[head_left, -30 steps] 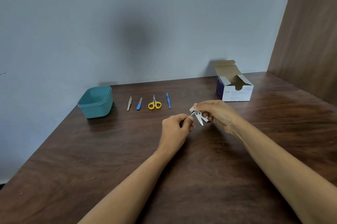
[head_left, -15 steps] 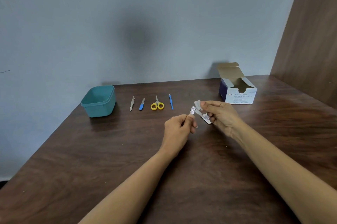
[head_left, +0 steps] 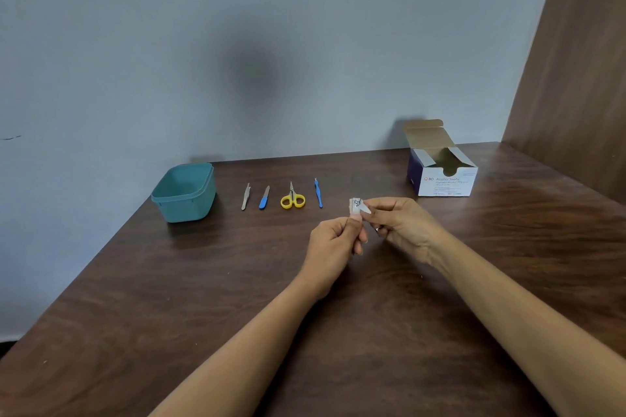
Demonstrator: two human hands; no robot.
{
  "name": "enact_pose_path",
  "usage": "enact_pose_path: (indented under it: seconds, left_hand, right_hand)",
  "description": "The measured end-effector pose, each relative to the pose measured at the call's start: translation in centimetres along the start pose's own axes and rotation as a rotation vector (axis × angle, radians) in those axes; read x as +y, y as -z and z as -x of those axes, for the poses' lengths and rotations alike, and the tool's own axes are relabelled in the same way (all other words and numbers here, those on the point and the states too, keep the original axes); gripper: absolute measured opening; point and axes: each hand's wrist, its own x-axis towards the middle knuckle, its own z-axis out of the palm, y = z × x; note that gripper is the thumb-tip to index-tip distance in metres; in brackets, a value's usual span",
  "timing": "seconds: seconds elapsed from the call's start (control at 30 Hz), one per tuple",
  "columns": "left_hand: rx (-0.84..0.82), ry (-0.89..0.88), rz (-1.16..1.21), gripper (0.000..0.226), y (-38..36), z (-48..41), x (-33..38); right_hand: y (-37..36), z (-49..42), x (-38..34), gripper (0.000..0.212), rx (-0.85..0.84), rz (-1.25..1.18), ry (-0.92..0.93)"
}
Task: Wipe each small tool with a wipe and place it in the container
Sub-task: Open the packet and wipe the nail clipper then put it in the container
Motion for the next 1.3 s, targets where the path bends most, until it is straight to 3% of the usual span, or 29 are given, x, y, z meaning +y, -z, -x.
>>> enact_pose_path:
  seconds: [0.17, 0.27, 0.47, 0.8, 1.07, 1.17, 1.3]
  left_hand:
    - [-0.045, 0.007, 0.028, 0.045, 0.3, 0.0, 0.2]
    - [-0.075, 0.022, 0.049, 0.045, 0.4, 0.1, 0.5]
    - [-0.117, 0.024, 0.116, 0.044, 0.3, 0.3, 1.1]
    - [-0.160, 0.015, 0.188, 0.034, 0.5, 0.5, 1.4]
    - [-0.140, 0.082, 0.212, 0.035, 0.9, 0.3, 1.4]
    - [-0.109, 0.078, 0.188, 0.036, 0.6, 0.1, 1.4]
    - [-0.057, 0.060, 0.158, 0.034, 0.3, 0.1, 1.1]
  right_hand:
    - [0.1, -0.2, 0.1, 0.015, -0.056, -0.044, -0.067]
    - [0.1, -0.3, 0.3, 0.030, -0.123, -0.120, -0.092]
    - [-0.1, -0.3, 0.6, 0.018, -0.245, -0.181, -0.054]
    - [-0.6, 0.3, 0.0, 0.019, -0.229, -0.249, -0.066]
    - [-1.1, 0.4, 0.1, 0.028, -0.020, -0.064, 0.003]
    - [-1.4, 0.4, 0.4, 0.012, 0.130, -0.091, 0.015]
    - [-2.3, 0.5, 1.2, 0.013, 0.241, -0.183, 0.051]
